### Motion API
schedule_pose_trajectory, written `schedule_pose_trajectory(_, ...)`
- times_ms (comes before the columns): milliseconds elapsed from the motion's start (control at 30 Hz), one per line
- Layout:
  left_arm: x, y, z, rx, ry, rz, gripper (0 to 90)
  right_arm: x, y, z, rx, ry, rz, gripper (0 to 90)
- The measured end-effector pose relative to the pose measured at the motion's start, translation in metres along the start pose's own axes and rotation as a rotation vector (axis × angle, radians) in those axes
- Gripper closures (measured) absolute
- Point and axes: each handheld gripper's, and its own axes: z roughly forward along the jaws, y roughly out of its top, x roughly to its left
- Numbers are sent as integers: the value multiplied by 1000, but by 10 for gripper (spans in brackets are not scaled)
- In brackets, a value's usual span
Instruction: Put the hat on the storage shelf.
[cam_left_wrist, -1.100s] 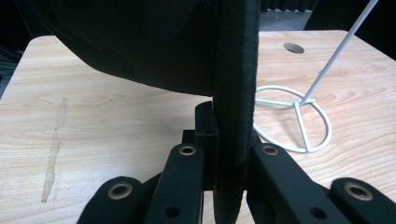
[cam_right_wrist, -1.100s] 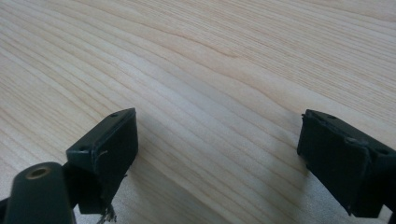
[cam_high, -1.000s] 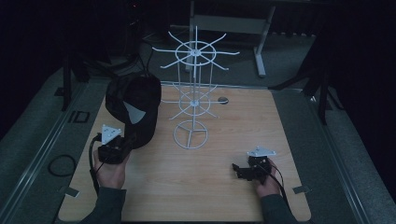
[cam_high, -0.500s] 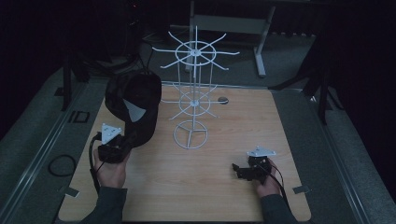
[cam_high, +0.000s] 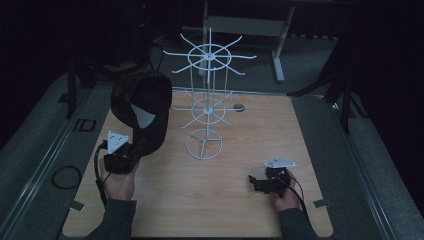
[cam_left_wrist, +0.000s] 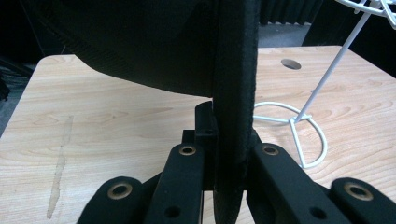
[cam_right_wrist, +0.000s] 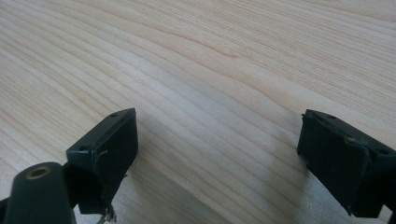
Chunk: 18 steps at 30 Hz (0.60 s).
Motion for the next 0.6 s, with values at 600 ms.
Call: schedule_pose_trajectory(600, -2, 6, -4, -26, 6, 0, 867, 0, 0, 0, 0, 0, 0, 123)
